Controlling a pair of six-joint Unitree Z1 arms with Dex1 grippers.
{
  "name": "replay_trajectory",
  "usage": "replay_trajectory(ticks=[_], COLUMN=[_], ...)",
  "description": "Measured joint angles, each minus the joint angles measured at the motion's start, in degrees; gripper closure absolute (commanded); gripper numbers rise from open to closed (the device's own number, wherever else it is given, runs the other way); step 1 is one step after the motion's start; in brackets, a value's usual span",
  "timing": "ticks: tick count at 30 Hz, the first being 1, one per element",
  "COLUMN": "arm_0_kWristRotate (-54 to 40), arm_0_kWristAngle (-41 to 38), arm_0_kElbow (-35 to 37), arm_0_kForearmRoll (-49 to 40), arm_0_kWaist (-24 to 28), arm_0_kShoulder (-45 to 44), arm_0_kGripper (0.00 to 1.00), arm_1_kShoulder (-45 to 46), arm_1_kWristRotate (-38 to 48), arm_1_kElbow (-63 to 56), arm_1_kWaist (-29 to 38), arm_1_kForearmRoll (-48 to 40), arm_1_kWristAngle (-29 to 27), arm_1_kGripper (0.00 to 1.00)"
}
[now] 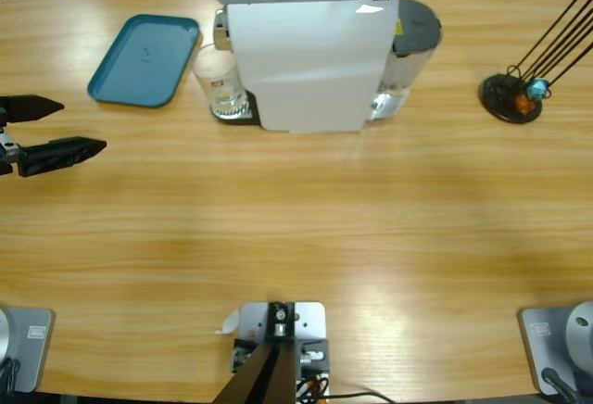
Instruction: Pour coffee
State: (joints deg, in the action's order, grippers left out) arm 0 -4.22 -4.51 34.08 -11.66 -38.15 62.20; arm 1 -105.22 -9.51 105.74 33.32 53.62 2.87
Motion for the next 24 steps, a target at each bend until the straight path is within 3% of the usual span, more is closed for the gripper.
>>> replay_trajectory(ticks=[24], arm_0_kWristRotate=[0.0], arm_0_kWristAngle=[0.0], arm_0_kElbow=[0.0], arm_0_kForearmRoll=[0.1], arm_0_kWaist=[-0.1], arm_0_kShoulder=[0.1], arm_0_kGripper=[0.055], arm_1_kShoulder=[-0.8], arm_1_kWristRotate=[0.0], arm_1_kElbow=[-1.1], arm_1_kWaist=[1.2], arm_1_kForearmRoll=[-1.1], arm_1_kWristAngle=[0.0], arm_1_kGripper=[1.000])
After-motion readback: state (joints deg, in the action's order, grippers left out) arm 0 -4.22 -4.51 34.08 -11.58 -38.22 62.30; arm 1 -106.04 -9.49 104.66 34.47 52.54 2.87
